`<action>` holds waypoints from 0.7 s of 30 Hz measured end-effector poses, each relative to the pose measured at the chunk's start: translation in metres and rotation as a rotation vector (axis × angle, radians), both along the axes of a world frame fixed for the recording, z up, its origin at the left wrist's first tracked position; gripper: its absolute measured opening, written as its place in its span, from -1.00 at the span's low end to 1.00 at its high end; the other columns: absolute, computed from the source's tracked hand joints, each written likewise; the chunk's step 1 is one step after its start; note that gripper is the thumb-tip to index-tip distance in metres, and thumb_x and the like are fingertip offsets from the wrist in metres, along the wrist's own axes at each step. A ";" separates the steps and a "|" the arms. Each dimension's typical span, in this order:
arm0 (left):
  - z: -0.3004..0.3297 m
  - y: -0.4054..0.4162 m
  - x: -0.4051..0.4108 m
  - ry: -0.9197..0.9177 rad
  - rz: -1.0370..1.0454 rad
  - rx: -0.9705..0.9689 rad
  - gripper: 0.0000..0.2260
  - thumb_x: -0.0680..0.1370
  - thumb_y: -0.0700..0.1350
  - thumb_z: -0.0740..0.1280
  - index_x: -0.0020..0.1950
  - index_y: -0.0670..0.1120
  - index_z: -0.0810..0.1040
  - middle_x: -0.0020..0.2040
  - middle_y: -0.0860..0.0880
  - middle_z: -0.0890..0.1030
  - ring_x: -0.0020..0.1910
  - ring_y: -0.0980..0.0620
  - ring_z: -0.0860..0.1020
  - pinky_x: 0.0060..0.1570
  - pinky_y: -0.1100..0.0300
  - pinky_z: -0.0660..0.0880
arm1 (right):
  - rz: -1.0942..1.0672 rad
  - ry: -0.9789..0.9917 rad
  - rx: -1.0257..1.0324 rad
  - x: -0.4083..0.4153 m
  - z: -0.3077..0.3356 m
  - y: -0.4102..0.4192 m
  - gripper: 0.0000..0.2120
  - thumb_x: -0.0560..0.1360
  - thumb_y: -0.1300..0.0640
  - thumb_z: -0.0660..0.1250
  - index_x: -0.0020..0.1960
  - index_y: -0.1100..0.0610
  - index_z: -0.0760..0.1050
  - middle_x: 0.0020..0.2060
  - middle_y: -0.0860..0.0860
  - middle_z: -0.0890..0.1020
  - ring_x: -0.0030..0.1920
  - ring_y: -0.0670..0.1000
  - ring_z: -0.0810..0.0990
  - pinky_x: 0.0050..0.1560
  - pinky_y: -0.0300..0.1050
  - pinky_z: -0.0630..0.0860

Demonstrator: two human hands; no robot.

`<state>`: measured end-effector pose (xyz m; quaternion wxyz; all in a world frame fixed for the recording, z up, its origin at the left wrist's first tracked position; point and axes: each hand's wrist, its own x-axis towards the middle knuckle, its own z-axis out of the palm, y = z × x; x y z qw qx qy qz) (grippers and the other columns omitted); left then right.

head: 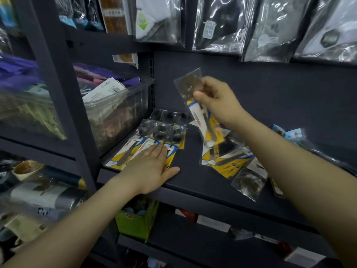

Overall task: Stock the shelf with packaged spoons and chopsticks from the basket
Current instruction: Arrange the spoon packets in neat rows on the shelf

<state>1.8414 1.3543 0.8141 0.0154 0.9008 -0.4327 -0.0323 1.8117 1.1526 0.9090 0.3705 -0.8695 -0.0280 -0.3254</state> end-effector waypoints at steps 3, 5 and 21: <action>0.000 0.000 0.003 0.025 0.015 -0.044 -0.32 0.53 0.29 -0.04 0.51 -0.09 -0.05 0.55 -0.04 -0.08 0.52 0.01 -0.06 0.46 0.15 -0.08 | -0.124 -0.004 0.167 0.003 0.001 -0.001 -0.77 0.42 0.13 0.28 0.00 0.25 0.49 -0.19 0.05 0.60 -0.16 0.03 0.55 -0.05 0.04 0.52; 0.004 -0.003 0.005 0.015 0.004 -0.125 -0.29 0.47 0.33 -0.08 0.50 -0.07 0.04 0.55 -0.01 0.00 0.51 0.02 0.04 0.46 0.15 0.01 | -0.124 0.234 0.306 0.001 -0.009 -0.003 -0.89 0.48 0.20 0.26 0.01 0.16 0.46 -0.19 0.07 0.56 -0.25 0.04 0.53 -0.24 -0.08 0.53; 0.002 -0.004 0.056 0.077 0.200 0.017 -0.38 0.44 0.40 -0.07 0.46 0.25 -0.05 0.55 -0.04 -0.09 0.52 -0.09 -0.11 0.46 -0.03 -0.13 | -0.104 0.768 0.913 0.011 -0.056 0.017 -0.80 0.57 0.30 0.11 -0.22 0.17 0.34 -0.33 0.04 0.44 -0.46 -0.06 0.34 -0.54 -0.28 0.29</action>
